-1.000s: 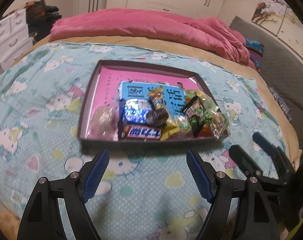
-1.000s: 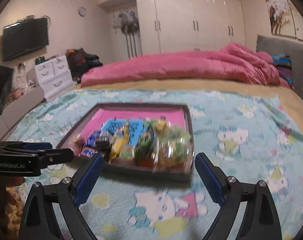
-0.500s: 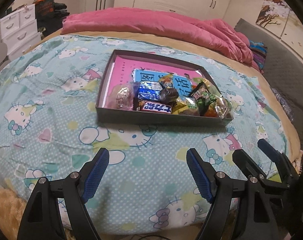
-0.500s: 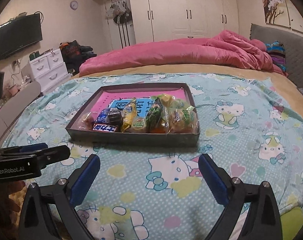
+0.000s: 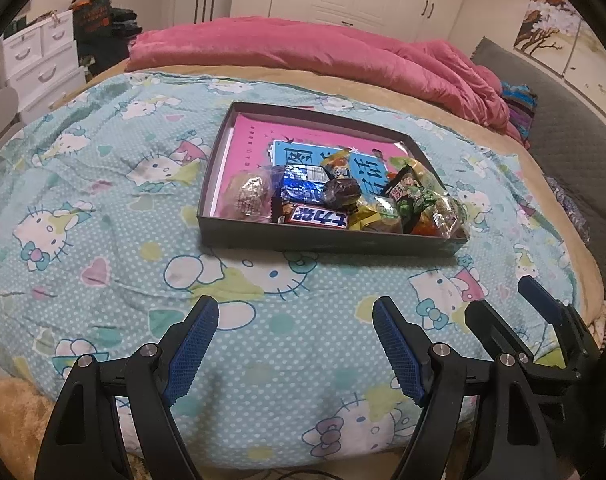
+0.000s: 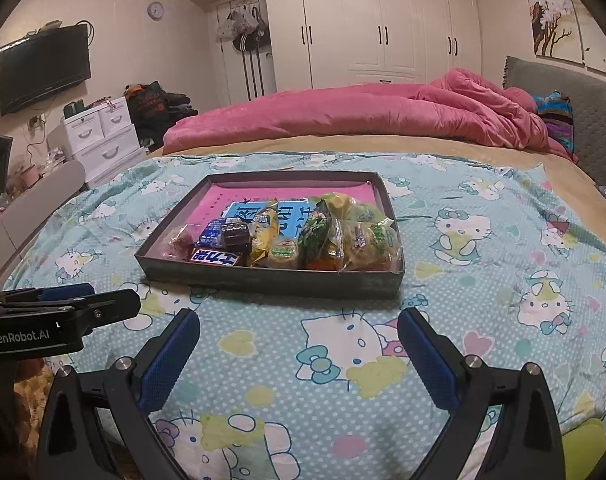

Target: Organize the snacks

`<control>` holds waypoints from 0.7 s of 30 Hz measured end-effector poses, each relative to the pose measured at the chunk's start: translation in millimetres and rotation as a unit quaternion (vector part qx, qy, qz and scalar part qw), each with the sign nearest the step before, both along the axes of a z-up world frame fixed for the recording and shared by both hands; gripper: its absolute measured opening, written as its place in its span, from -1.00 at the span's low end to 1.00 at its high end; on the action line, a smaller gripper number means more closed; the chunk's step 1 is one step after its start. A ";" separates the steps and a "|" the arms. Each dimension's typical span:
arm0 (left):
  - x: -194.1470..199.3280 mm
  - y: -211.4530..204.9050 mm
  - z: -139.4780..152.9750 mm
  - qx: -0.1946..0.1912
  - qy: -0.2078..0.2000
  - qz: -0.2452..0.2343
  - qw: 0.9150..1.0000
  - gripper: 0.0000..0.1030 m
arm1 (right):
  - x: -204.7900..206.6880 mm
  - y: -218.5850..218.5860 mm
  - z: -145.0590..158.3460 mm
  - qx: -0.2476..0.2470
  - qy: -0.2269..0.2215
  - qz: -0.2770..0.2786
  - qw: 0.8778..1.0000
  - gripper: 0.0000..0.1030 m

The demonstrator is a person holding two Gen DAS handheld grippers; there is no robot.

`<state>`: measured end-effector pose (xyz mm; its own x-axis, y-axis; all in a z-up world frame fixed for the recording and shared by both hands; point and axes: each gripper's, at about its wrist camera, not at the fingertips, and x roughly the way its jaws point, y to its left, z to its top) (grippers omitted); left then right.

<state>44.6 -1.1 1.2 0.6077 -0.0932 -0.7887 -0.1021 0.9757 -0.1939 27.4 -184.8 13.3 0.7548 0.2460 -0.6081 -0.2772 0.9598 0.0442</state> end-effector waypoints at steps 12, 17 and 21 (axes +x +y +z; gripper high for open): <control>0.9 0.4 -2.3 0.005 0.005 0.003 1.000 0.57 | 2.6 -2.6 -2.9 0.003 0.003 -0.006 1.000 0.94; 0.8 0.6 -2.1 0.004 0.005 0.002 1.000 0.57 | 2.9 -2.8 -3.2 0.003 0.001 -0.007 1.000 0.94; 0.3 1.0 -0.9 0.006 0.003 0.001 1.000 0.57 | 3.2 -3.8 -2.8 0.005 -0.001 -0.008 1.000 0.94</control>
